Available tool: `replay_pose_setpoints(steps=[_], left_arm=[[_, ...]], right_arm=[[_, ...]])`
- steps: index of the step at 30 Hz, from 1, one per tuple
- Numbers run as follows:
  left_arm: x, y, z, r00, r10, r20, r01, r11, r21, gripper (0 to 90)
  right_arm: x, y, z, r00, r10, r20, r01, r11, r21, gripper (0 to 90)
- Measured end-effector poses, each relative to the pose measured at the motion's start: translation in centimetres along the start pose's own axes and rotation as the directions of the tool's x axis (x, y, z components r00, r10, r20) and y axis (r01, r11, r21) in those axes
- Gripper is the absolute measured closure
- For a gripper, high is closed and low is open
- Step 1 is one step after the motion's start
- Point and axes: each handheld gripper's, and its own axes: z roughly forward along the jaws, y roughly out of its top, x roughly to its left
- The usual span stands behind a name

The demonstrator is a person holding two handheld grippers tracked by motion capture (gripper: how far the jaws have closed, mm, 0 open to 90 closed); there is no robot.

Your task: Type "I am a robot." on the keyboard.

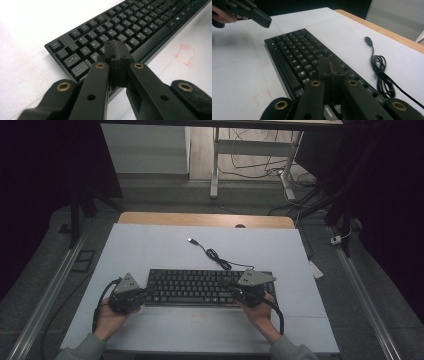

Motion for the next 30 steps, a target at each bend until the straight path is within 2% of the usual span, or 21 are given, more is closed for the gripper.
replay_pose_setpoints(steps=[11, 19, 25, 30], left_arm=[[0.1, -0.2, 0.8, 1.0000, -0.003, -0.007, 0.004, 0.9991, 0.041, 88.6], [0.1, -0.4, 1.3, 0.9997, 0.009, -0.022, -0.008, 0.9974, 0.071, 88.6], [0.5, -0.5, 1.9, 0.9988, 0.009, -0.047, -0.005, 0.9965, 0.083, 88.6], [0.6, -0.6, 2.4, 0.9978, 0.027, -0.060, -0.021, 0.9944, 0.103, 88.6]], right_arm=[[0.5, 1.1, 3.5, 0.9989, 0.011, -0.045, -0.009, 0.999, 0.043, 89.6], [0.7, 1.8, 5.0, 0.9978, 0.004, -0.065, 0.000, 0.998, 0.057, 89.6], [0.7, 1.7, 6.2, 0.9966, 0.016, -0.081, -0.010, 0.997, 0.082, 89.5], [0.7, 1.8, 7.0, 0.9956, 0.025, -0.090, -0.016, 0.995, 0.103, 89.5]])
